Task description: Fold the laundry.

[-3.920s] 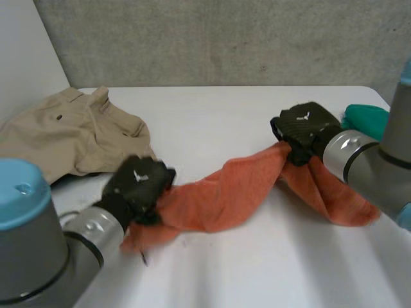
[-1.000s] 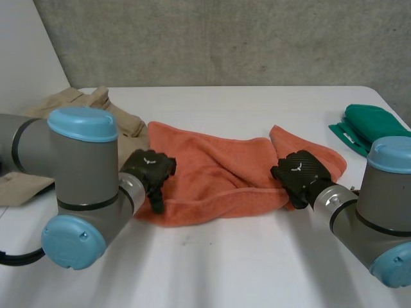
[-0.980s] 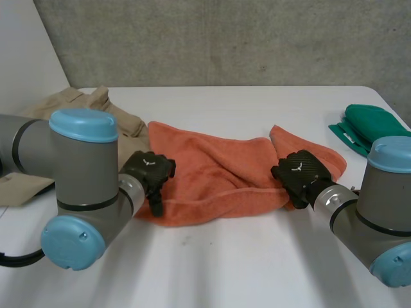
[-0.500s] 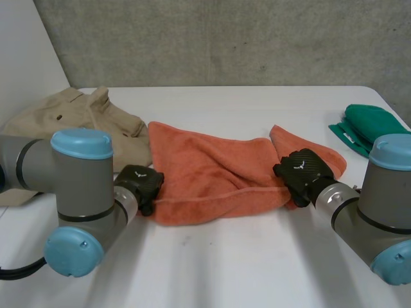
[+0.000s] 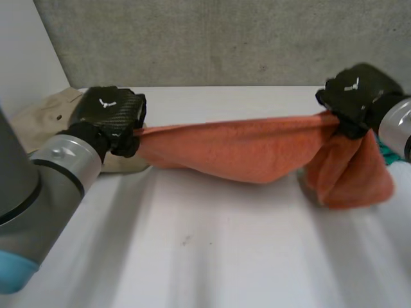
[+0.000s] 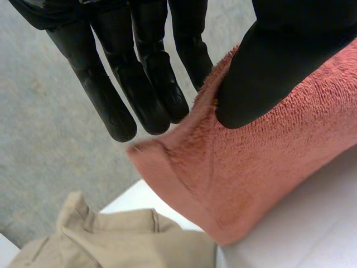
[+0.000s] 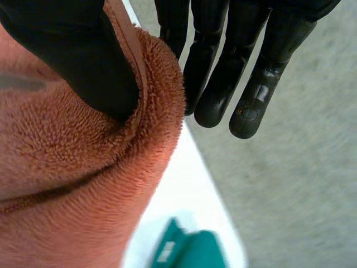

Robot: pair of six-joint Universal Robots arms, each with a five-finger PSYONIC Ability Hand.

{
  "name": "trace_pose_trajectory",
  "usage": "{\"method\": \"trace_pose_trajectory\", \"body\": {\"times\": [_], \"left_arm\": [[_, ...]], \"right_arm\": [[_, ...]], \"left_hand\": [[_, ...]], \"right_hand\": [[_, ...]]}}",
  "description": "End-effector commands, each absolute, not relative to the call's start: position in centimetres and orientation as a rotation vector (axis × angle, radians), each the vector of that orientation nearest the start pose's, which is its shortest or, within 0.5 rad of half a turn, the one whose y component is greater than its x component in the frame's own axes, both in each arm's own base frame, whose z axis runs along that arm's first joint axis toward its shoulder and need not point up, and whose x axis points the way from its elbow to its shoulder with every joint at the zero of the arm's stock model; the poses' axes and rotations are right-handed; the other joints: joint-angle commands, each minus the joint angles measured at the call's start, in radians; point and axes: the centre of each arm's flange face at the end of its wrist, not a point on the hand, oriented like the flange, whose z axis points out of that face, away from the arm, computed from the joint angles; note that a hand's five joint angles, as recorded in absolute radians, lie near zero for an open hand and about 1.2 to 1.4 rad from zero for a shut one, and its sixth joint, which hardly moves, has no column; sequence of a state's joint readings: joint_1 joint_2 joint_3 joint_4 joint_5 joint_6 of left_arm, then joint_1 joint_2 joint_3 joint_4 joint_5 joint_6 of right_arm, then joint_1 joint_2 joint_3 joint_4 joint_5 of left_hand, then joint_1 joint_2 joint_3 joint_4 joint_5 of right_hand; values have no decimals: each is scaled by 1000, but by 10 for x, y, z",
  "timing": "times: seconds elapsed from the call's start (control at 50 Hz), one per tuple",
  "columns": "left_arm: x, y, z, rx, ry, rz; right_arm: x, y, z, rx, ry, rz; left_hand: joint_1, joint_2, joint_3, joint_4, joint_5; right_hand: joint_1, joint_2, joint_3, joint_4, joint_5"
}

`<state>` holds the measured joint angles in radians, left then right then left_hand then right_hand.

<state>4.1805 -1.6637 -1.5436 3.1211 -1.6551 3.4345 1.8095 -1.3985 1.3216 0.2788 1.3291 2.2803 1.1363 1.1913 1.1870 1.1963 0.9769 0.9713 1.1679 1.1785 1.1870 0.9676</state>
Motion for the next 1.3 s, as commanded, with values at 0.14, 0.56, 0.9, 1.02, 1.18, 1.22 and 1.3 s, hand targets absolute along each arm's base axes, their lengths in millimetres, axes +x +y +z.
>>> {"method": "trace_pose_trajectory", "body": {"times": [0.14,0.56,0.9,1.02,1.18,1.22,1.3], "left_arm": [[-276,-228,248,906,2306,-2069],[-264,-246,254,825,2280,-2075],[-265,-249,257,819,2266,-2094],[-266,-248,255,824,2268,-2094],[-266,-250,252,824,2272,-2084],[-266,-250,252,824,2273,-2082],[-266,-250,251,825,2274,-2080]], "right_arm": [[287,-308,224,-2157,1519,-2099],[205,-302,224,-736,2293,-1667],[158,-274,160,-645,2518,-1515],[158,-290,142,-645,2507,-1548],[164,-304,129,-666,2498,-1531],[171,-306,128,-694,2476,-1541],[173,-314,127,-713,2463,-1596]], "left_hand": [[260,205,209,200,245],[260,205,209,200,245],[260,205,209,200,245],[260,205,209,200,245],[260,205,209,200,245],[260,205,209,200,245],[260,205,209,200,245]], "right_hand": [[205,8,-3,-11,34],[-797,-993,-1004,-1013,-968],[-328,-525,-536,-544,-499],[-361,-557,-568,-577,-532],[-355,-552,-562,-571,-526],[-335,-531,-542,-550,-505],[-250,-446,-457,-466,-421]]}}
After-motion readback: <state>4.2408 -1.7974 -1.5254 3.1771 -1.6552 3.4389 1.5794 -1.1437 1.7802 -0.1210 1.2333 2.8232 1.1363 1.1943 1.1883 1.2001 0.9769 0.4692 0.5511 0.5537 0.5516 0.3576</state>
